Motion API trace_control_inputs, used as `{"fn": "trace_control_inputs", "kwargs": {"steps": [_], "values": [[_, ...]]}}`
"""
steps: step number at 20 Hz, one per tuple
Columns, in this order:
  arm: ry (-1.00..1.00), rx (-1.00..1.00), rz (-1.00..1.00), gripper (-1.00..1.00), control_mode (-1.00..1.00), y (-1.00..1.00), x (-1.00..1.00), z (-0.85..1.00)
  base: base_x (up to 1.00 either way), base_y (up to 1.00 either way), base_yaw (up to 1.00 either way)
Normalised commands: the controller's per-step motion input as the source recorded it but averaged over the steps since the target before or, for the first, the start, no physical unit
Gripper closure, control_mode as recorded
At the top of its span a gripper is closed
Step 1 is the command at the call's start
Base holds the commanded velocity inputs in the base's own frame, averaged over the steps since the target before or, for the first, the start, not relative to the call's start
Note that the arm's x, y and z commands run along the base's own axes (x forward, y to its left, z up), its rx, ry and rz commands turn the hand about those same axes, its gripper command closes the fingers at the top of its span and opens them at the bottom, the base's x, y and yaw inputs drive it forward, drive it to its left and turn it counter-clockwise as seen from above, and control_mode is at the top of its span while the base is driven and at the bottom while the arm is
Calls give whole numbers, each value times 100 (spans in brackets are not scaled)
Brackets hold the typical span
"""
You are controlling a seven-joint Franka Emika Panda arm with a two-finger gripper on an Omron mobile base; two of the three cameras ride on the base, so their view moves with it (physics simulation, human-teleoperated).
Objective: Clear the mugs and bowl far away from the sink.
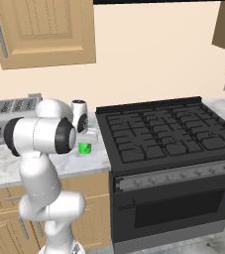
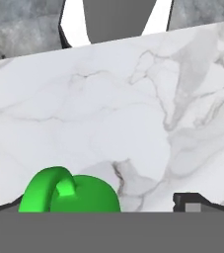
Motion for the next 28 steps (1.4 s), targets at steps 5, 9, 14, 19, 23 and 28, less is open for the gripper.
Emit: {"fn": "trace_control_inputs", "kwargs": {"steps": [5,9,14,19,23,28], "values": [[0,-3,0,-100,-100,0,0,-24,0,0,0],[-1,-3,0,-100,-100,0,-4,-39,0,0,0],[-20,-2,0,-100,-100,3,-27,-93,0,0,0],[-32,-1,0,-100,-100,12,-12,-91,0,0,0],[-19,0,0,-100,-100,17,0,-41,0,0,0],[-7,0,0,-100,-100,33,0,-8,0,0,0]]}}
